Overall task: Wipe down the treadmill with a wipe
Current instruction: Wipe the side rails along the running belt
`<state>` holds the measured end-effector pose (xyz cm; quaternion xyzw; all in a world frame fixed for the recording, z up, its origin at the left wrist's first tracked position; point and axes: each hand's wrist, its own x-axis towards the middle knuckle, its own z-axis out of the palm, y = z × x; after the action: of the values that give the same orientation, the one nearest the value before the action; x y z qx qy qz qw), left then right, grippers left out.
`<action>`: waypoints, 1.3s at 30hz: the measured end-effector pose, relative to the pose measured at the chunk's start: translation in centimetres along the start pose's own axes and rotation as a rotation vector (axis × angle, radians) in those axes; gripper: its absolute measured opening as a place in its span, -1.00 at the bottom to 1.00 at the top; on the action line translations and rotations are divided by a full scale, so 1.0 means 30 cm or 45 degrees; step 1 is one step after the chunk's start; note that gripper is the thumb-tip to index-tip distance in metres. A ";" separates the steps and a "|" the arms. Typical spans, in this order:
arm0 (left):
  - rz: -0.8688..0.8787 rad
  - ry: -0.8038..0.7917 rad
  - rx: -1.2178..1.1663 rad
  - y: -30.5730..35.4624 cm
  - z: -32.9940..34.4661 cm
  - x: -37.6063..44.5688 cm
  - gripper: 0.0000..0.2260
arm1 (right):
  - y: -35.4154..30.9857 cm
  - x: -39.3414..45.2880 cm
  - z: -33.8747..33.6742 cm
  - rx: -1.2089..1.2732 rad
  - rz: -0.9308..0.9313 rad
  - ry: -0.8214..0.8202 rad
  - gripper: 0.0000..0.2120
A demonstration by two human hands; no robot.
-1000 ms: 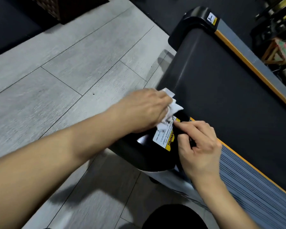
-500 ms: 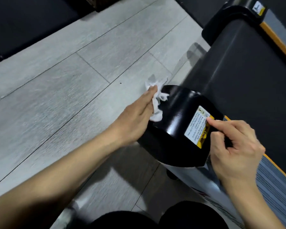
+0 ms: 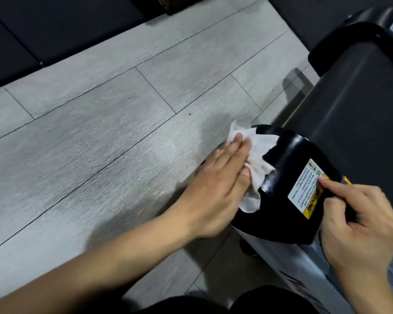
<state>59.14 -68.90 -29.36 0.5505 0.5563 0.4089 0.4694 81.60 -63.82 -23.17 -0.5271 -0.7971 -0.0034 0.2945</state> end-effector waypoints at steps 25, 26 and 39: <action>-0.638 -0.228 -0.261 -0.123 -0.067 0.241 -0.54 | -0.017 0.012 -0.004 -0.022 0.015 0.001 -0.70; -0.673 -0.198 -0.287 -0.132 -0.065 0.205 -0.55 | -0.015 0.014 -0.005 -0.026 0.012 -0.003 -0.71; 0.106 0.147 0.934 0.148 0.147 0.031 -0.44 | 0.019 0.020 -0.013 -0.003 -0.094 -0.116 -0.71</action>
<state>64.48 -67.97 -26.11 0.6802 0.6686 0.2316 0.1916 82.11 -63.18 -22.73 -0.4973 -0.8286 0.0090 0.2570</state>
